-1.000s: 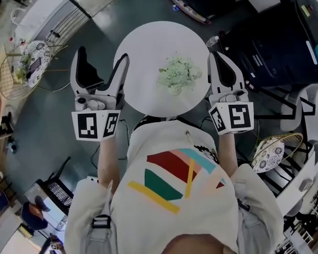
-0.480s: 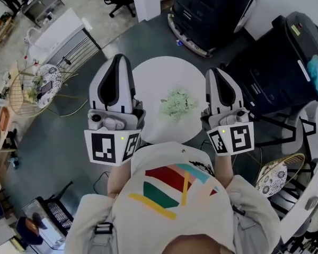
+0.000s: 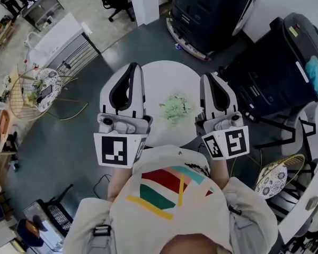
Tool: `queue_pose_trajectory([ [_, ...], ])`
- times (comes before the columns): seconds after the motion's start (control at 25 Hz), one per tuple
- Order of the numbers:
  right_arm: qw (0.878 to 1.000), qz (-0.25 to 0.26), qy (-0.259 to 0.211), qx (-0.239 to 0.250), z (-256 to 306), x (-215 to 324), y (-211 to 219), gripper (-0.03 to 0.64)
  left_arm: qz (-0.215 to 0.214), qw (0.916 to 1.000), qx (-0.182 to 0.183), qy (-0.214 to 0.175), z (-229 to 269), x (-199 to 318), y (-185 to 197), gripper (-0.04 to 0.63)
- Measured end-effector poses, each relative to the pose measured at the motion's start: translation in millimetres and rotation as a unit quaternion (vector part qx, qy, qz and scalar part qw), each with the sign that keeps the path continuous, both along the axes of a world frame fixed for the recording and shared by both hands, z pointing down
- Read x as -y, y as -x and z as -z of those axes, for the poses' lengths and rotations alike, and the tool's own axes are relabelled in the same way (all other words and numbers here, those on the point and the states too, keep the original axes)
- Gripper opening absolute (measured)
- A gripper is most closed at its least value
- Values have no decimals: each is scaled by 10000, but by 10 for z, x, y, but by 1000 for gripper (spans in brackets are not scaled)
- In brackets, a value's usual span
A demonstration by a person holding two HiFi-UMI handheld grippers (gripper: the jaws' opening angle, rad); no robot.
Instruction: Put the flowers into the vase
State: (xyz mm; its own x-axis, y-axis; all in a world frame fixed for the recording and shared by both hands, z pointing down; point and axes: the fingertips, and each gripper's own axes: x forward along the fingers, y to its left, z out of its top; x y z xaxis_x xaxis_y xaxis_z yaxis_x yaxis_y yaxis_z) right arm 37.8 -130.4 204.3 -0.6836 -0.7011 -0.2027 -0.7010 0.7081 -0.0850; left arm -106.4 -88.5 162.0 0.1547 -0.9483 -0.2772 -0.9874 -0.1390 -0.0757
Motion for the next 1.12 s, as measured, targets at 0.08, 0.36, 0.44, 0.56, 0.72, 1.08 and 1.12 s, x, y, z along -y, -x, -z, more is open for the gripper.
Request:
queue_pose_trajectory([
  [0.08,10000,31,24,-51,-31,-13,24,9,39,10000,1,89,-42,5,3,8],
  [0.36,9998,94,34,-184,-53,-39,139,9,155,9997,-67,193,-95,-21,105,8],
  [0.44,9997,107,28,-238,-56,-53,166,9,201,9996,-69,205,-101,-41,127,8],
  [0.56,9995,136,6,-279,-51,-66,200,9,241,9995,-65,215,-108,-59,146,8],
  [0.72,9994,190,-23,-294,-45,-92,233,9,281,9993,-88,216,-122,-93,168,8],
  [1.08,9991,265,-69,-316,-23,-133,235,9,318,9993,-89,165,-100,-152,176,8],
  [1.12,9991,265,-70,-324,-28,-136,231,9,325,9993,-86,170,-109,-156,177,8],
])
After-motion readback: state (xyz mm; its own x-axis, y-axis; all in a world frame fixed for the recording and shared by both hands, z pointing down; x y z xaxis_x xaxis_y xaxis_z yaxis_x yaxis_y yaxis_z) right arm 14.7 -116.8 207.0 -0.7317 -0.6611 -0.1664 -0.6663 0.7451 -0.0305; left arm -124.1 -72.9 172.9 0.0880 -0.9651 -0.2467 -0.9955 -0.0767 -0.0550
